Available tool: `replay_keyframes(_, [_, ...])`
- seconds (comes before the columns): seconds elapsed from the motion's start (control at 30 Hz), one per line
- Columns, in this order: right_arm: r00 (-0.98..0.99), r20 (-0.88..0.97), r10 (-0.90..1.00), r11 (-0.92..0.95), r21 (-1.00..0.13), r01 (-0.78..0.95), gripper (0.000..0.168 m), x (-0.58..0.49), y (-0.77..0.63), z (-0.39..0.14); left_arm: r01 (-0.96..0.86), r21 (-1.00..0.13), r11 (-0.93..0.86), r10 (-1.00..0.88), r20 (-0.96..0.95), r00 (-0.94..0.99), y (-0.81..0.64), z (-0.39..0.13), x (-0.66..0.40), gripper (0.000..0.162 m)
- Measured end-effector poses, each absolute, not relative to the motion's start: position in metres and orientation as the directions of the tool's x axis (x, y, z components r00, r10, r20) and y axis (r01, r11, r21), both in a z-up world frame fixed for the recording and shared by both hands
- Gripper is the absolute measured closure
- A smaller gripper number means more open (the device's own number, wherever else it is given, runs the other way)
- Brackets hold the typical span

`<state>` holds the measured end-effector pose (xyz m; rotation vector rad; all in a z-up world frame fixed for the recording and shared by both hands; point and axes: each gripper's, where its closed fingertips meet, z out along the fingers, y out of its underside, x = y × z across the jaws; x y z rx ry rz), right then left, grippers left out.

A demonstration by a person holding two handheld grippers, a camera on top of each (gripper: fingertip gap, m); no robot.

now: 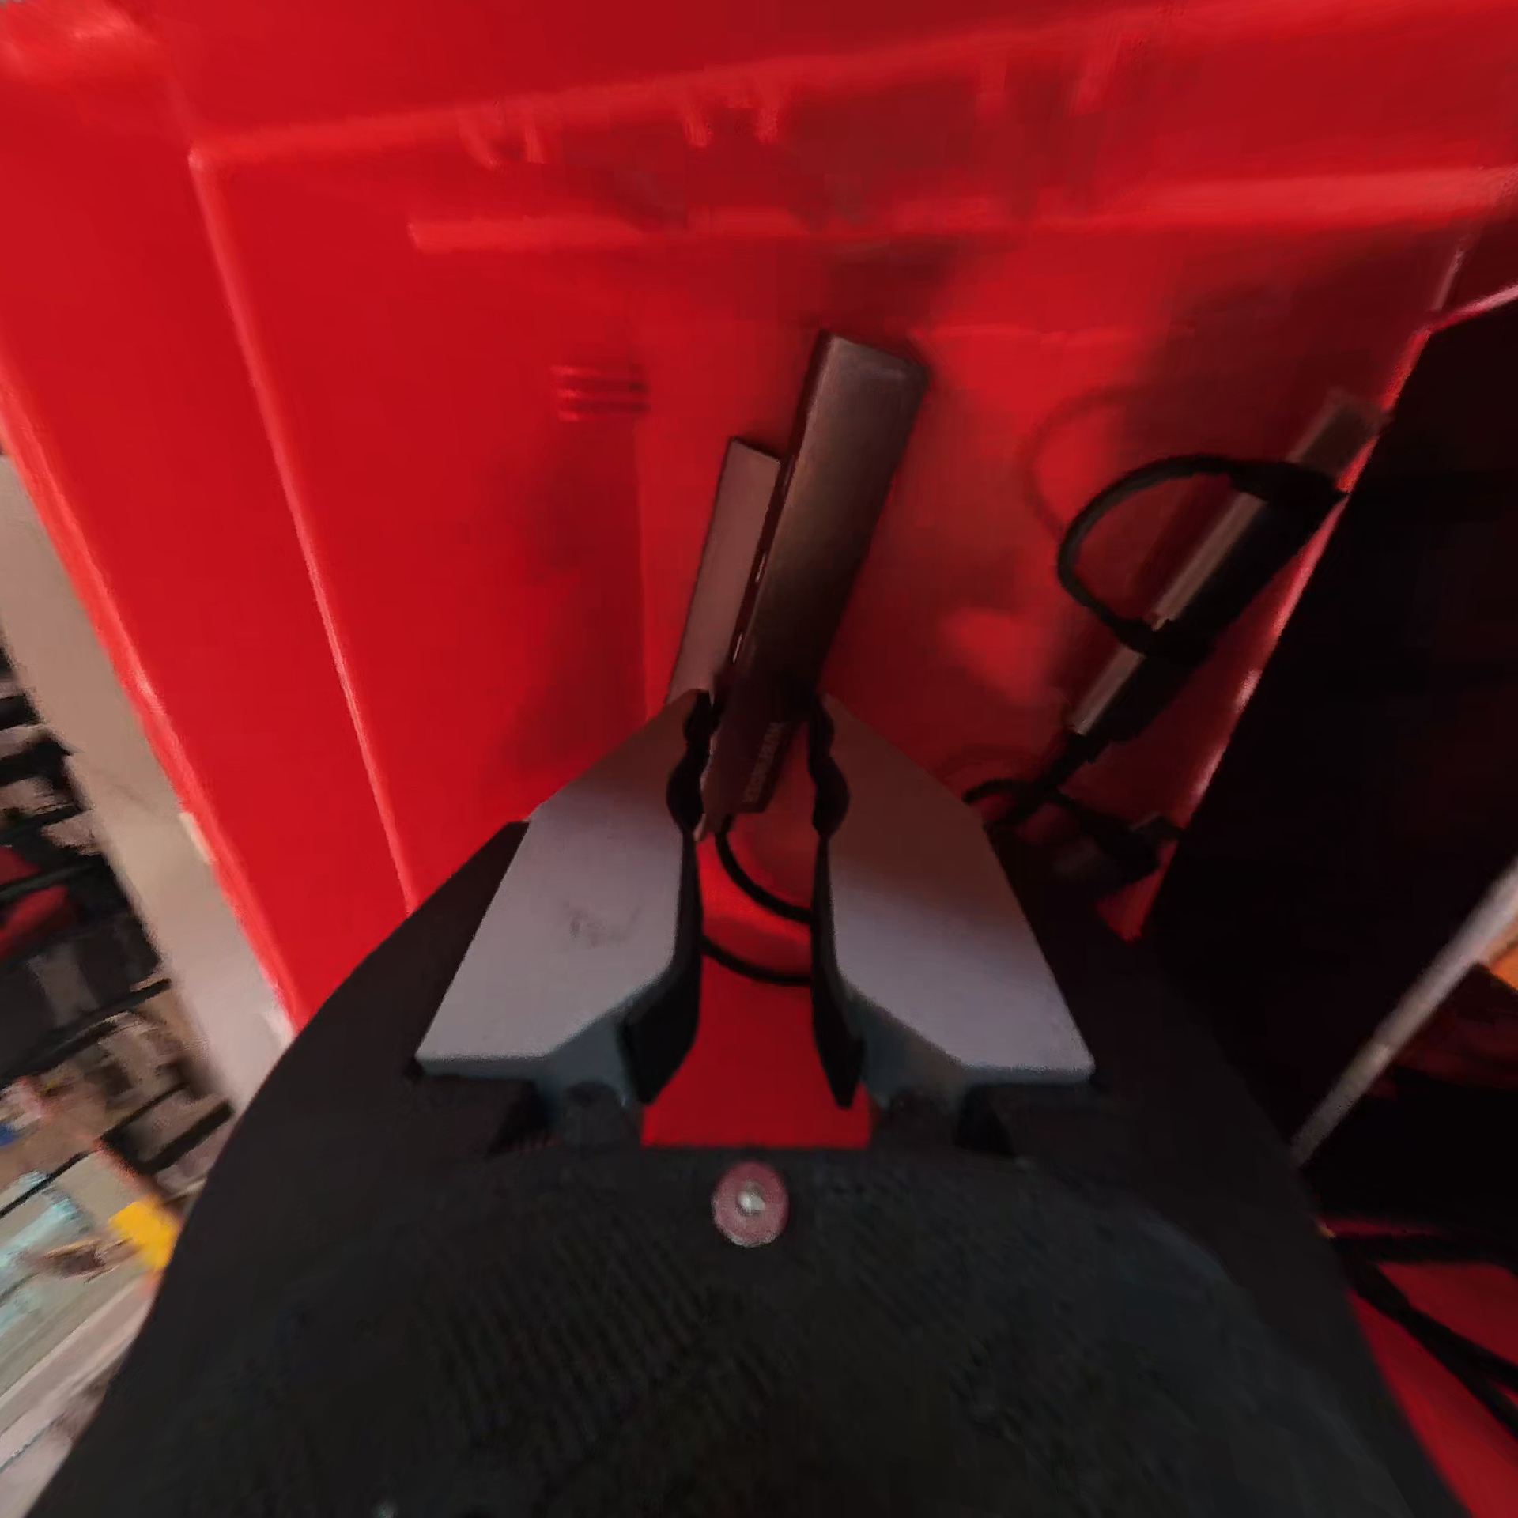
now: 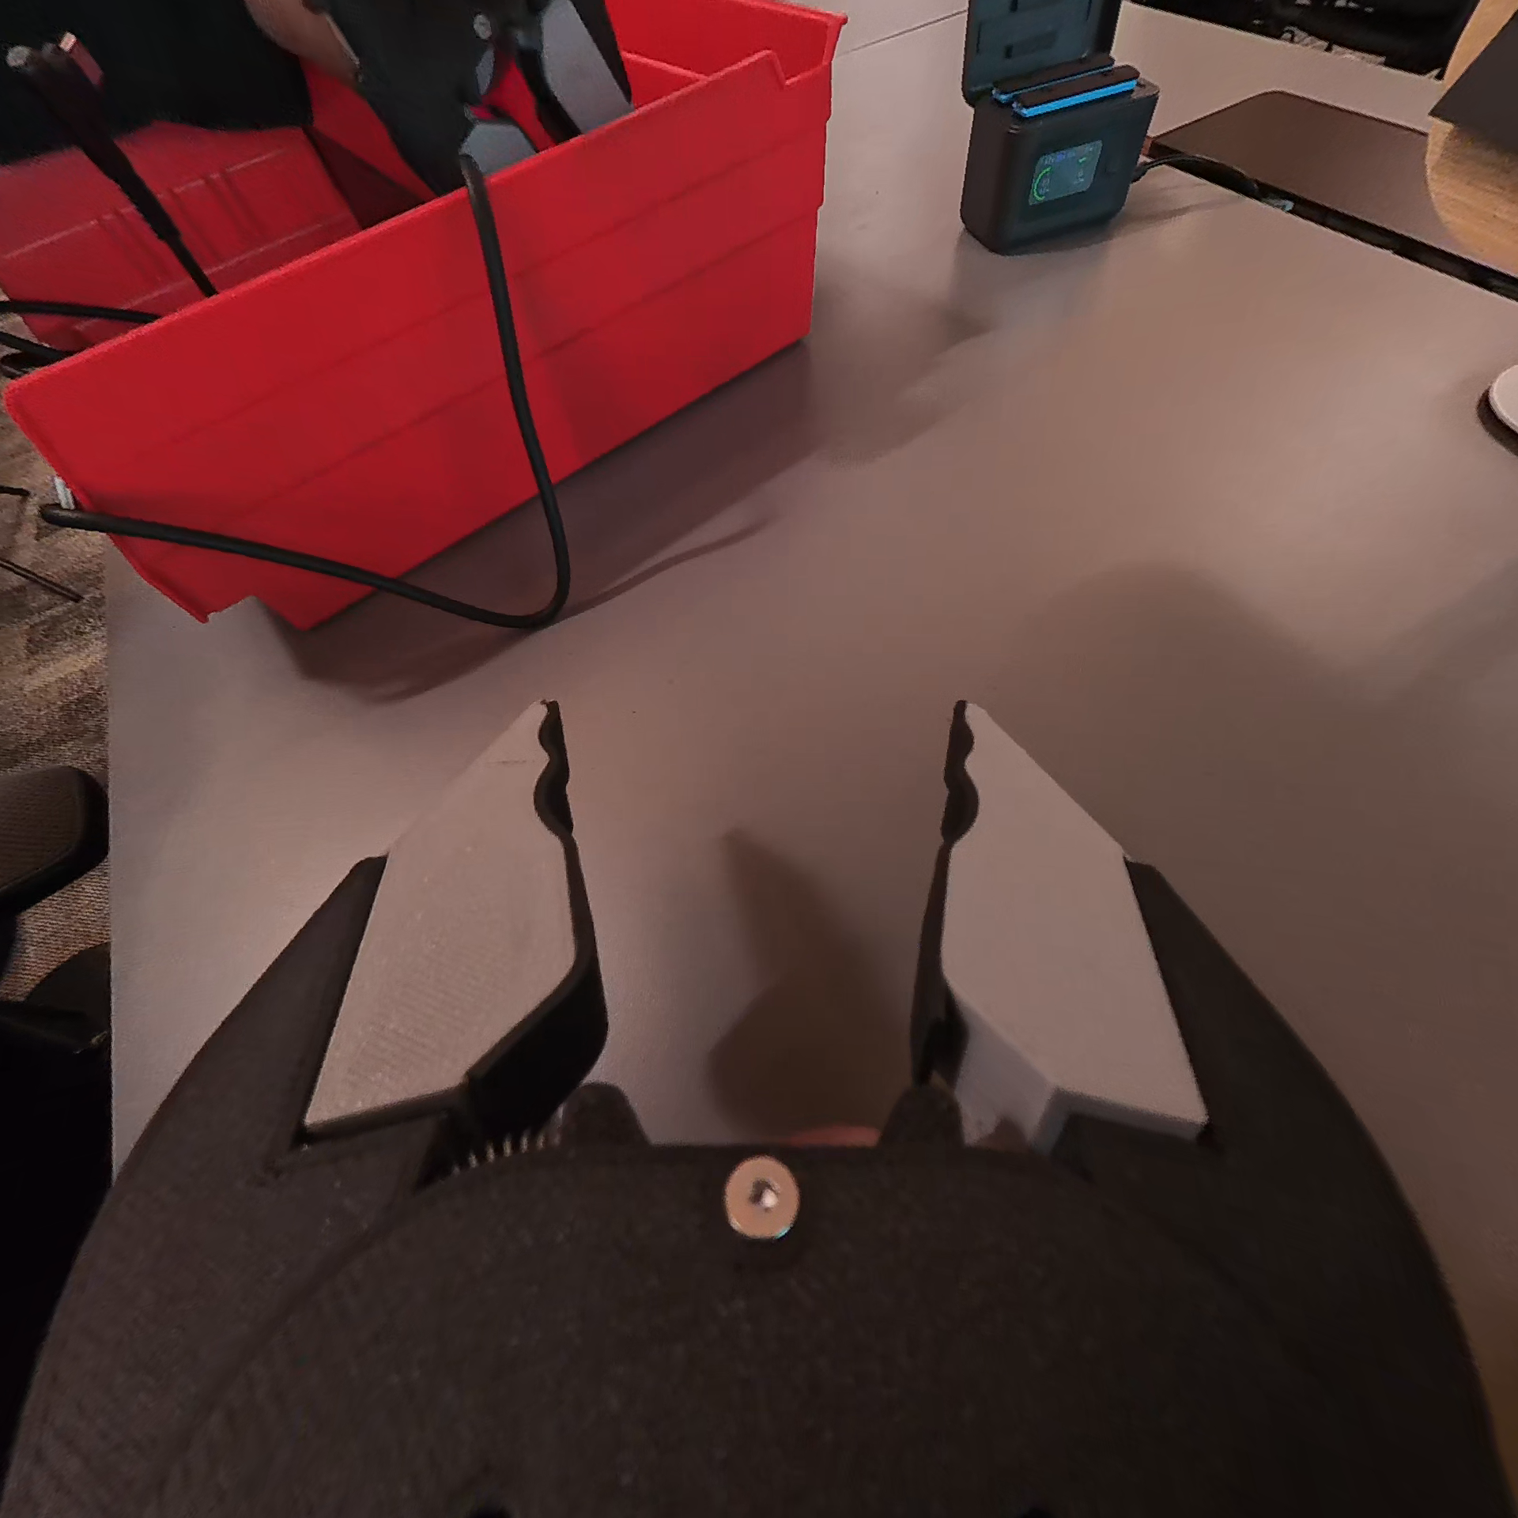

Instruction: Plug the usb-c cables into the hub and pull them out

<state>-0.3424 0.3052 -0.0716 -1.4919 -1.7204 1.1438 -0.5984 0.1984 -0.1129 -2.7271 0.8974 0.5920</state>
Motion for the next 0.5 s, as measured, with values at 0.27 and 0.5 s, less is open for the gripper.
replay_keyframes(0.27, [-0.276,-0.093,0.956,0.035,-0.904,0.426,0.090,-0.340,0.294,-0.063,-0.693,-0.084,-0.716,-0.339,-0.826,0.451,0.198,-0.030,-0.605,0.141])
replay_keyframes(0.5, [-0.328,0.039,0.944,0.151,-0.934,0.324,0.098,-0.339,0.289,-0.050,-0.771,0.016,-0.637,-0.161,-0.981,0.113,0.192,0.066,-0.569,0.141])
